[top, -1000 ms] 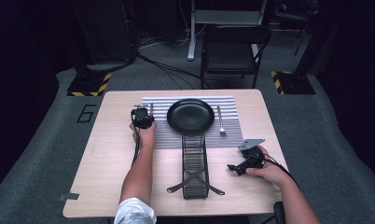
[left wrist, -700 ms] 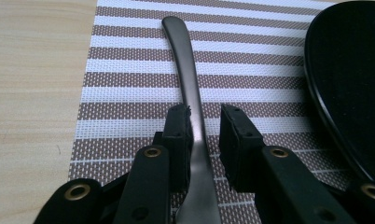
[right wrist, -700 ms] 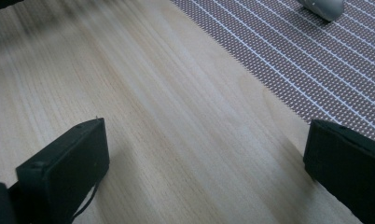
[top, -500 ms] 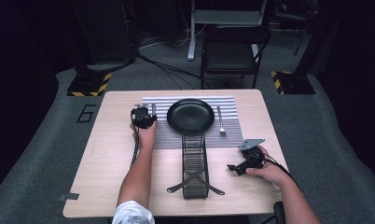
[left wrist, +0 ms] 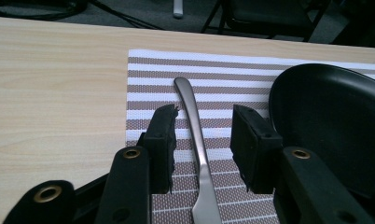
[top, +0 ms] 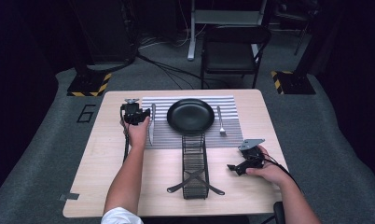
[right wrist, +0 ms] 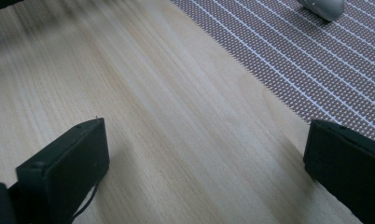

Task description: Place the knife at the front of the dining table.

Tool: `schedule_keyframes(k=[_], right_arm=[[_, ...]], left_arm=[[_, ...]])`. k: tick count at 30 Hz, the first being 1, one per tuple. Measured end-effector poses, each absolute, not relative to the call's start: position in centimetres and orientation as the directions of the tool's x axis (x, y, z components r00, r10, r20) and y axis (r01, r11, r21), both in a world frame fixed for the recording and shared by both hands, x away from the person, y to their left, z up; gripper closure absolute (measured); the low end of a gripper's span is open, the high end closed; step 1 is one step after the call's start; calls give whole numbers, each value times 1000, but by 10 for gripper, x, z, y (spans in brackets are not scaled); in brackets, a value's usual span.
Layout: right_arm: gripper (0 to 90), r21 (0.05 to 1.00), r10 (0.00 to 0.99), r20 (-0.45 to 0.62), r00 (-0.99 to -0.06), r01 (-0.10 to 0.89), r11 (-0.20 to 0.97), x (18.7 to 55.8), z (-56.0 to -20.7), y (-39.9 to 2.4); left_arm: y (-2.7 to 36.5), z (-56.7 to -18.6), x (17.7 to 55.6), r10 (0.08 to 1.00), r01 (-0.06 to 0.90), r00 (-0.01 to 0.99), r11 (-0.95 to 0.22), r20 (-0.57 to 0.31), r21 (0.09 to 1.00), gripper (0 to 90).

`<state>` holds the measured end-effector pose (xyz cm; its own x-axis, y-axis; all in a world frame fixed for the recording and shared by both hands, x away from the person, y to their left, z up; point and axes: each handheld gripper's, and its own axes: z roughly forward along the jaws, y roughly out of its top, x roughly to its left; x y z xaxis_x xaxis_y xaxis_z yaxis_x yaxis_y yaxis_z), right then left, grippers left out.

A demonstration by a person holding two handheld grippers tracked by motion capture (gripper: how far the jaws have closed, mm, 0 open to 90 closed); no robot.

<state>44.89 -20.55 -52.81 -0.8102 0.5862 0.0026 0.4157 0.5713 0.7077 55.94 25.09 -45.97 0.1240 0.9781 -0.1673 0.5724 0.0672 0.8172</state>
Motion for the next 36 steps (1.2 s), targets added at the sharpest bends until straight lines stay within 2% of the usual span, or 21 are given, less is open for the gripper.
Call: schedule_keyframes(k=[11, 19, 36], right_arm=[[0, 708, 588, 2, -809, 416, 570, 449, -528, -205], [0, 708, 588, 2, -809, 417, 570, 449, -528, -205], [0, 709, 591, 2, -807, 418, 568, 448, -528, -205]], left_arm=[[253, -434, 539, 961, 565, 217, 22, -174, 825, 563], [246, -418, 518, 946, 547, 294, -49, -137, 836, 547], [241, -410, 475, 902, 525, 417, -140, -110, 839, 530]])
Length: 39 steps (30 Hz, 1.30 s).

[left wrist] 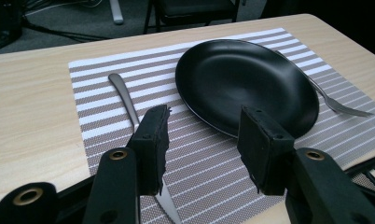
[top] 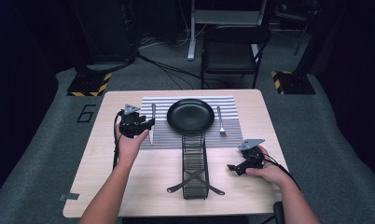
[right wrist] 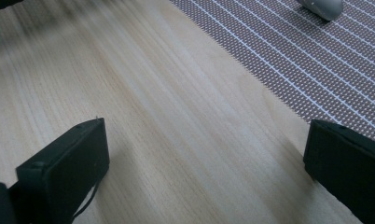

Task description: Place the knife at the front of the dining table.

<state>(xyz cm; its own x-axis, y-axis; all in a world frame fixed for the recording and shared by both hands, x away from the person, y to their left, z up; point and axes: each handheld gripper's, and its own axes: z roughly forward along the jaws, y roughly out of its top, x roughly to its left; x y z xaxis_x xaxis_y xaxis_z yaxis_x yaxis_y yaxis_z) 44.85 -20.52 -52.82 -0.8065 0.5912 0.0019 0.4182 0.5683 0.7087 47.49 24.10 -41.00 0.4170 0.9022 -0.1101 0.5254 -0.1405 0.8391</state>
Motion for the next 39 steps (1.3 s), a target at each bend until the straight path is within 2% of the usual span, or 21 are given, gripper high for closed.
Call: schedule_keyframes(k=[20, 26, 32, 39], right_arm=[[0, 708, 594, 4, -804, 422, 566, 448, -528, -205], [0, 707, 595, 3, -804, 422, 567, 448, -528, -205], [0, 708, 594, 3, -804, 421, 567, 448, -528, -205], [0, 709, 596, 1, -803, 421, 566, 448, -528, -205]], left_arm=[[258, -412, 425, 863, 517, 498, -218, -83, 828, 492], [269, -430, 414, 872, 547, 482, -221, -87, 808, 456], [282, -458, 403, 884, 586, 447, -173, -138, 792, 447], [294, -479, 403, 904, 585, 412, -164, -117, 794, 433]])
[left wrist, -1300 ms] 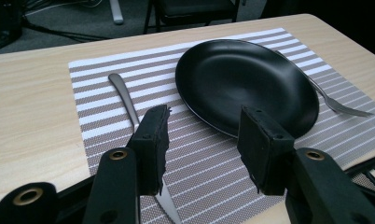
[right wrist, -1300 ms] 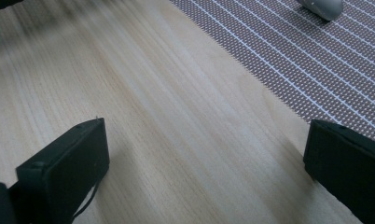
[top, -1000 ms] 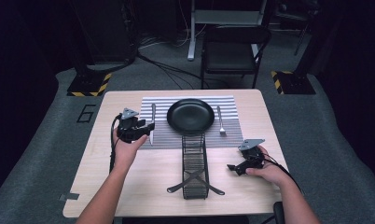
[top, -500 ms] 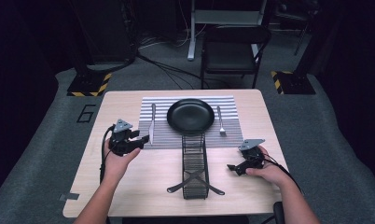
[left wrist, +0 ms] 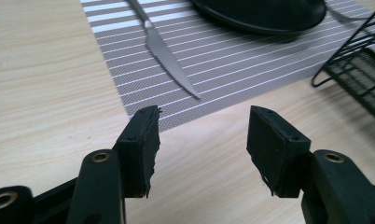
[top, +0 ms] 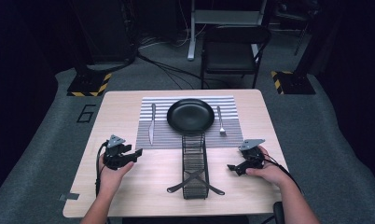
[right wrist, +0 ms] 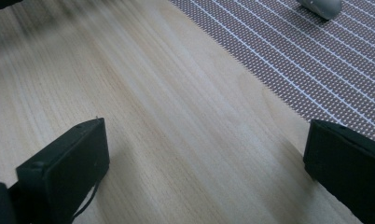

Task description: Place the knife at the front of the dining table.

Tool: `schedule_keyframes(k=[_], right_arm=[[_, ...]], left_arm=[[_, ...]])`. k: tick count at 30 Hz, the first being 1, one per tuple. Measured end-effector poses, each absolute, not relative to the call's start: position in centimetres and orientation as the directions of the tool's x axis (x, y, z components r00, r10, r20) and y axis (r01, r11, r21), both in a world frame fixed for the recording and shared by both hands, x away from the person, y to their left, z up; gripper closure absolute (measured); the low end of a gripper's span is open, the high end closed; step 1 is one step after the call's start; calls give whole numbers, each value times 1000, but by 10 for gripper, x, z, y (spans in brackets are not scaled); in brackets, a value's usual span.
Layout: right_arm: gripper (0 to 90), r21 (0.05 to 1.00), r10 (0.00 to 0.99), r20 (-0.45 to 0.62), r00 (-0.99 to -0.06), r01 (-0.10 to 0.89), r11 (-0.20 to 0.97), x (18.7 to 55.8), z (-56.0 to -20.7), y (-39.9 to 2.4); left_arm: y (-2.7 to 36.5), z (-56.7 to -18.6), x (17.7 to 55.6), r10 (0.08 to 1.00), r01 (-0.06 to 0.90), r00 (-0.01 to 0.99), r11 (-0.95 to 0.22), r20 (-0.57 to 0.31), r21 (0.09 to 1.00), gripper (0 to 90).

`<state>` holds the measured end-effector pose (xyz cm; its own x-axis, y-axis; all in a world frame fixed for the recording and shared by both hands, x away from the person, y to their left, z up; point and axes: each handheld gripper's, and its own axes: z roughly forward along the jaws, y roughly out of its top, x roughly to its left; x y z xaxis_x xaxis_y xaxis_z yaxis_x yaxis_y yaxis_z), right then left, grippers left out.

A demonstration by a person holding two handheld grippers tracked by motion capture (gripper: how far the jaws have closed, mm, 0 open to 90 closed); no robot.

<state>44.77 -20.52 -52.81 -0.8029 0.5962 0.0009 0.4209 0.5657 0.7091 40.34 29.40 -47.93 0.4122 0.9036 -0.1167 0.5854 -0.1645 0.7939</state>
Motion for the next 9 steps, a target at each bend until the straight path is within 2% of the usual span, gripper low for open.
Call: schedule_keyframes(k=[3, 9], right_arm=[[0, 709, 596, 2, -803, 422, 566, 448, -528, -205], [0, 707, 603, 5, -798, 429, 562, 446, -528, -205]], left_arm=[[299, -492, 405, 915, 595, 390, -167, -101, 786, 419], [307, -516, 410, 948, 627, 317, -224, 18, 746, 410]])
